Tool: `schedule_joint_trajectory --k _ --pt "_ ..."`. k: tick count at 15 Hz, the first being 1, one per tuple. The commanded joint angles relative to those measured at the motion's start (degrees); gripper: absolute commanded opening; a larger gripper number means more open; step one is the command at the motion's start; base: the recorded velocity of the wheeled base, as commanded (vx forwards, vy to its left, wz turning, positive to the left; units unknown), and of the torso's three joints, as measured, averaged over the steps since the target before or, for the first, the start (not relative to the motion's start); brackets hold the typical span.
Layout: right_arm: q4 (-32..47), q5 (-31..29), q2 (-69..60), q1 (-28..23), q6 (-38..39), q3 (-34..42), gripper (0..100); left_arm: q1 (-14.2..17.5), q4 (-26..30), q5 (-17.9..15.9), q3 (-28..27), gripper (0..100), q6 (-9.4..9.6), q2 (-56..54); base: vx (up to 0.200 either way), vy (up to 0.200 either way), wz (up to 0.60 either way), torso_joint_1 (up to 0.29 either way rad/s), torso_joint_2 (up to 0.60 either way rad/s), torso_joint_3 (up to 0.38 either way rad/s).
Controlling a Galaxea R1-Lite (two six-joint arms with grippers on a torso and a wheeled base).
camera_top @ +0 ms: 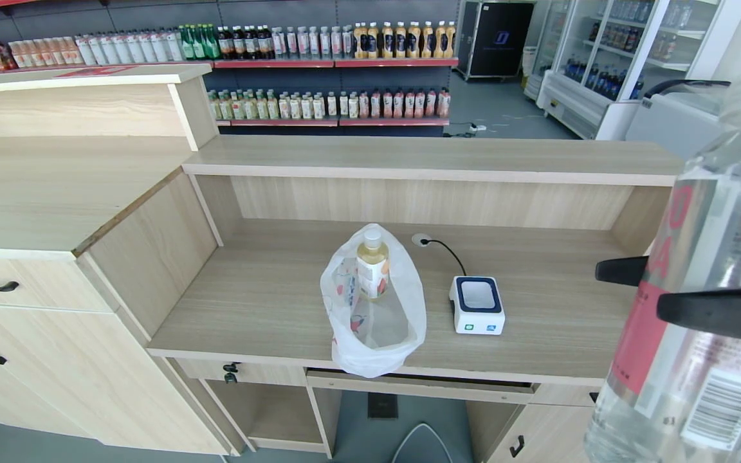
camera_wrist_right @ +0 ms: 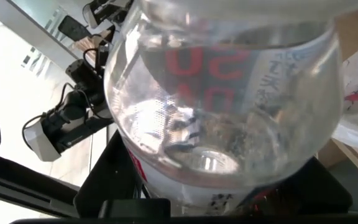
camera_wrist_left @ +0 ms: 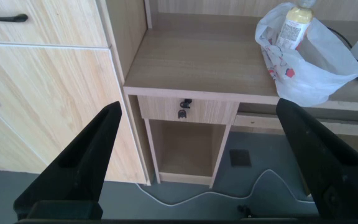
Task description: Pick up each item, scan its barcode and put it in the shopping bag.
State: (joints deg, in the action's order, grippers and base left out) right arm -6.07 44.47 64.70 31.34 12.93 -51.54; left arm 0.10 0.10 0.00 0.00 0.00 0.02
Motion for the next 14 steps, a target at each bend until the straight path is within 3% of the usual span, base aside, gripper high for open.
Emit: schedule_joint_trajectory --k 1,14 --pt "0.0 0.6 0.3 0.0 0.9 -0.8 0 0.0 0.0 0.0 0.0 100 0.00 0.0 0.000 0.000 0.00 0.000 0.00 0.000" --pt "1.3 2.4 0.8 0.5 3.3 -1.0 0 0.0 0.0 0.0 0.0 100 0.00 0.0 0.000 0.000 0.00 0.000 0.00 0.000"
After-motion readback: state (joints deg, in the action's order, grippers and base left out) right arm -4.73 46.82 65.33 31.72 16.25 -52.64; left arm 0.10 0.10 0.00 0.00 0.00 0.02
